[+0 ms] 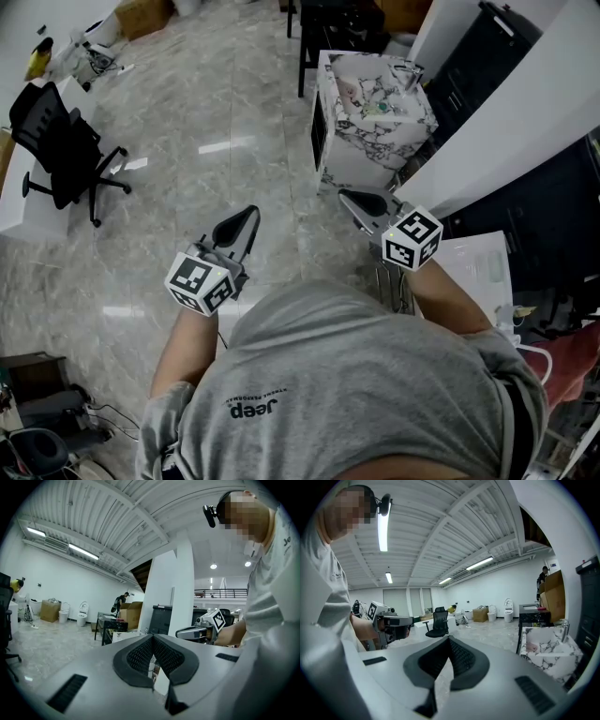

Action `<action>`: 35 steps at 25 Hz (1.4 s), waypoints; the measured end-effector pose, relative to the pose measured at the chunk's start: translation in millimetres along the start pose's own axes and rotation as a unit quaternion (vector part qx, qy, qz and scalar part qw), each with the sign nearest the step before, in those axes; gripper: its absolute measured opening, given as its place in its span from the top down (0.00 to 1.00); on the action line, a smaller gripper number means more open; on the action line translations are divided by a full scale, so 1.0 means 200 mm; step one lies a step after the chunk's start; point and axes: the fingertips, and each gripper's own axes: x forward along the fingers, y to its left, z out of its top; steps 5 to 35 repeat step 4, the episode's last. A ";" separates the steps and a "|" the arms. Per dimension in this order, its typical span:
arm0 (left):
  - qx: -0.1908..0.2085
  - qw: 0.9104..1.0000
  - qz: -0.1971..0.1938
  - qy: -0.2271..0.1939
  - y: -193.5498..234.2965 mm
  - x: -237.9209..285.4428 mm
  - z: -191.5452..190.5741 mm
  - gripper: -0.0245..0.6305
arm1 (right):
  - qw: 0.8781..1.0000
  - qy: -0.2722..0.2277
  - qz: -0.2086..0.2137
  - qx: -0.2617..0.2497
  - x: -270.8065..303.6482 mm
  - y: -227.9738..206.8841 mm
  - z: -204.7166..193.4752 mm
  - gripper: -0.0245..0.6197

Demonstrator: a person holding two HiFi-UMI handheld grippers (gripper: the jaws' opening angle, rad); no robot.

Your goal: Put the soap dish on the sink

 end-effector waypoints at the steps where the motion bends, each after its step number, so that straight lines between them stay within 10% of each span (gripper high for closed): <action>1: -0.001 1.000 0.000 0.000 0.00 0.00 0.00 0.94 | 1.000 0.000 0.000 0.000 0.00 0.00 0.00 0.88; 35: -0.003 1.000 -0.001 0.000 0.00 0.01 -0.01 0.94 | 1.000 -0.001 0.002 -0.001 0.00 0.00 0.00 0.88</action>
